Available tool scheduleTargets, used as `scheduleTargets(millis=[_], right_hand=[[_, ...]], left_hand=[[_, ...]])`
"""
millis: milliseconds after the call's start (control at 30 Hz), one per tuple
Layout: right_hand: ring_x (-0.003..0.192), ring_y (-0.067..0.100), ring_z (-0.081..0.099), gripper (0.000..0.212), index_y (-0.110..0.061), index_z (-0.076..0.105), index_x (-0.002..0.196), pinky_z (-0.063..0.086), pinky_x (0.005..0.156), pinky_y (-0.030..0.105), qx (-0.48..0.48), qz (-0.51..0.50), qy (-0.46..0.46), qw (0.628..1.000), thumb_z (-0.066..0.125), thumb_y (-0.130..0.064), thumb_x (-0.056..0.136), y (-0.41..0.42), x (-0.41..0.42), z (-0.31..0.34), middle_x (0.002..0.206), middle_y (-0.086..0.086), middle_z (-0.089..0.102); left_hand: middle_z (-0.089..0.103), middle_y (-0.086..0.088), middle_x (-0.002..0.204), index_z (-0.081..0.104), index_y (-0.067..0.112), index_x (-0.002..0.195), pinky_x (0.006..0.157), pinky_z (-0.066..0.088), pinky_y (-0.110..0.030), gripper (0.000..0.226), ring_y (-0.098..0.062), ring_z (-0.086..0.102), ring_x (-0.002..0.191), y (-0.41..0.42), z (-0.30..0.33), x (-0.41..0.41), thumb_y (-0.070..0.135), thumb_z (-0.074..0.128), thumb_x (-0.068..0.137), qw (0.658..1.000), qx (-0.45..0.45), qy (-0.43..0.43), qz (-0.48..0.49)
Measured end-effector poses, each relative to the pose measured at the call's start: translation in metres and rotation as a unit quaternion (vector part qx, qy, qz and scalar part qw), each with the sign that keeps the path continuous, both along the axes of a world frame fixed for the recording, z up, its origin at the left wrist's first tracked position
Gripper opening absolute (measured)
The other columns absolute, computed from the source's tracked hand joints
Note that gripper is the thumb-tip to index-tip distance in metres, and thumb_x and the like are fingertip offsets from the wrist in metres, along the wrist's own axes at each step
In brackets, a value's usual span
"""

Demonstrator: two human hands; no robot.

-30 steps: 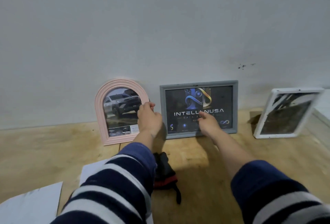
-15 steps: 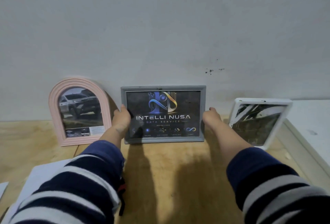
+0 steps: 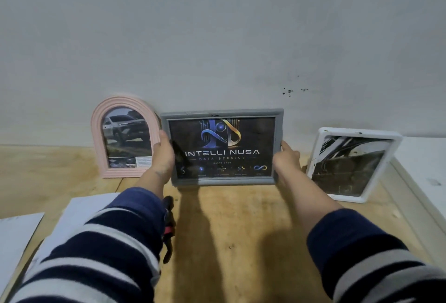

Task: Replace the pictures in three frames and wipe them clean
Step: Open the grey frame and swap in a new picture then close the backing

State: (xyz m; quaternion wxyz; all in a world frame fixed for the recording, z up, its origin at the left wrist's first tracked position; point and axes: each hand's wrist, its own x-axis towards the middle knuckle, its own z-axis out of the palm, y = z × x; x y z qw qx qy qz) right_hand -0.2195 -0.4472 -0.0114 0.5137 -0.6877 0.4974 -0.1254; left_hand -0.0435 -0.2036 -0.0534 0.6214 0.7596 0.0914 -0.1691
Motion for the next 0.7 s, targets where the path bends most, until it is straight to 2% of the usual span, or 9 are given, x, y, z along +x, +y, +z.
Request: scheduleTargets(millis=[100,167,233,267,367,433,500,600,700], right_hand=[[0.100,0.032,0.059,0.065,-0.042,0.043,0.139,0.052,0.091,0.044,0.021,0.015,-0.058,0.998,0.025,-0.012,0.085,0.008,-0.026,-0.007,0.133,0.001,0.055],[0.091,0.026,0.062,0.045,-0.029,0.061,0.121,0.052,0.091,0.043,0.077,-0.015,-0.117,0.990,0.031,-0.022,0.088,0.019,-0.047,0.003,0.113,-0.002,0.066],[0.077,0.018,0.058,0.030,-0.024,0.066,0.093,0.049,0.080,0.034,0.137,-0.041,-0.174,0.974,0.037,-0.029,0.097,0.031,-0.071,0.017,0.088,-0.002,0.064],[0.074,0.015,0.056,0.028,-0.023,0.062,0.093,0.044,0.072,0.031,0.160,-0.045,-0.202,0.965,0.036,-0.031,0.099,0.034,-0.083,0.020,0.084,-0.002,0.061],[0.082,0.012,0.057,0.032,-0.017,0.057,0.113,0.037,0.067,0.026,0.196,-0.078,-0.251,0.945,0.031,-0.033,0.100,0.040,-0.117,0.018,0.098,-0.001,0.060],[0.100,0.017,0.060,0.041,-0.015,0.056,0.121,0.039,0.083,0.029,0.203,-0.094,-0.250,0.942,0.027,-0.036,0.101,0.047,-0.140,0.017,0.114,0.000,0.061],[0.115,0.019,0.057,0.053,-0.014,0.057,0.126,0.029,0.107,0.038,0.208,-0.078,-0.234,0.947,0.023,-0.045,0.101,0.052,-0.159,0.014,0.126,-0.002,0.060],[0.122,0.022,0.054,0.067,-0.011,0.058,0.128,0.021,0.111,0.043,0.201,-0.056,-0.195,0.958,0.019,-0.057,0.098,0.066,-0.188,0.010,0.128,0.004,0.059],[0.115,0.024,0.057,0.070,-0.011,0.055,0.128,0.035,0.102,0.042,0.199,-0.050,-0.184,0.961,0.024,-0.064,0.095,0.078,-0.214,0.006,0.126,0.004,0.058]], left_hand=[[0.050,-0.006,0.142,0.040,0.023,0.143,0.112,0.029,-0.049,0.125,-0.029,0.045,0.130,0.013,0.015,-0.025,0.101,0.020,0.046,0.998,-0.057,-0.001,0.025],[0.056,-0.008,0.132,0.044,0.015,0.137,0.110,0.028,-0.039,0.100,-0.024,0.050,0.121,0.020,0.057,-0.073,0.087,0.022,0.071,0.994,-0.100,0.002,0.039],[0.062,-0.004,0.106,0.054,0.012,0.113,0.097,0.029,-0.029,0.063,-0.013,0.055,0.096,0.026,0.083,-0.112,0.061,0.018,0.097,0.992,-0.123,-0.011,0.029],[0.060,0.000,0.097,0.055,0.015,0.104,0.095,0.028,-0.029,0.054,-0.010,0.054,0.089,0.030,0.085,-0.123,0.053,0.016,0.102,0.992,-0.127,-0.010,0.011],[0.053,0.003,0.119,0.053,0.015,0.123,0.101,0.025,-0.032,0.056,-0.014,0.045,0.115,0.046,0.085,-0.152,0.048,0.012,0.103,0.991,-0.133,-0.022,-0.011],[0.043,0.005,0.130,0.048,0.015,0.134,0.105,0.024,-0.035,0.064,-0.015,0.040,0.122,0.065,0.080,-0.167,0.053,0.009,0.102,0.992,-0.125,0.007,-0.006],[0.048,-0.004,0.141,0.049,0.017,0.136,0.115,0.018,-0.043,0.074,-0.023,0.041,0.132,0.080,0.069,-0.172,0.063,0.005,0.097,0.991,-0.123,0.029,-0.038],[0.057,-0.010,0.126,0.050,0.012,0.132,0.115,0.026,-0.039,0.076,-0.025,0.050,0.120,0.099,0.057,-0.187,0.065,0.009,0.096,0.987,-0.142,0.039,-0.059],[0.056,-0.011,0.123,0.049,0.010,0.128,0.102,0.036,-0.036,0.069,-0.025,0.052,0.116,0.109,0.055,-0.204,0.064,0.019,0.097,0.986,-0.138,0.030,-0.091]])
